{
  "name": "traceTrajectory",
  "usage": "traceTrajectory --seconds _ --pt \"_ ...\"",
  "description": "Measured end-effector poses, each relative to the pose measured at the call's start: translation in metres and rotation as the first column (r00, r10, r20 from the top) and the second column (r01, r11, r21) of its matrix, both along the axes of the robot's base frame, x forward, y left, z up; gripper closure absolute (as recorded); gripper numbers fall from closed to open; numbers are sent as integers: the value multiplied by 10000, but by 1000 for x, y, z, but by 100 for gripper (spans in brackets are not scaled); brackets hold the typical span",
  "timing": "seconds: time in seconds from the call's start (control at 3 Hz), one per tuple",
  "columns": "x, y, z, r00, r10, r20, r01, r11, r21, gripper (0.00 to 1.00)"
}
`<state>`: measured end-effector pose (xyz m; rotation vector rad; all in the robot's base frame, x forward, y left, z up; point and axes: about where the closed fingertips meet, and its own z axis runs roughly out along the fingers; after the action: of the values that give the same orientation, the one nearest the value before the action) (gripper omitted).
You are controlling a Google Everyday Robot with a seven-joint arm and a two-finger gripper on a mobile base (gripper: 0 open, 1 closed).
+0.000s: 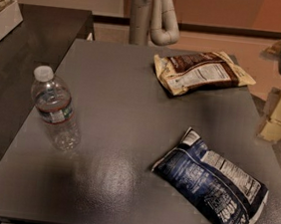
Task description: Move brown chip bag near blue chip bag
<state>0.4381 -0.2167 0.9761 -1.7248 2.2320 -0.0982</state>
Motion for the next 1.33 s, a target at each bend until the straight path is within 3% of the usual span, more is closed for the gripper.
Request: traceTrajectory --seconds 0.33,0.67,1.0,1.33 --pt "7 3 -6 10000 33 12 -33 9999 120 0" --pt "35 8 -22 9997 -178 195 165 9978 648 0" --pt "82 17 -37 9965 -645 529 561 9876 1463 0" --pt "127 19 -47 9839 -1525 934 1291 9672 2187 0"
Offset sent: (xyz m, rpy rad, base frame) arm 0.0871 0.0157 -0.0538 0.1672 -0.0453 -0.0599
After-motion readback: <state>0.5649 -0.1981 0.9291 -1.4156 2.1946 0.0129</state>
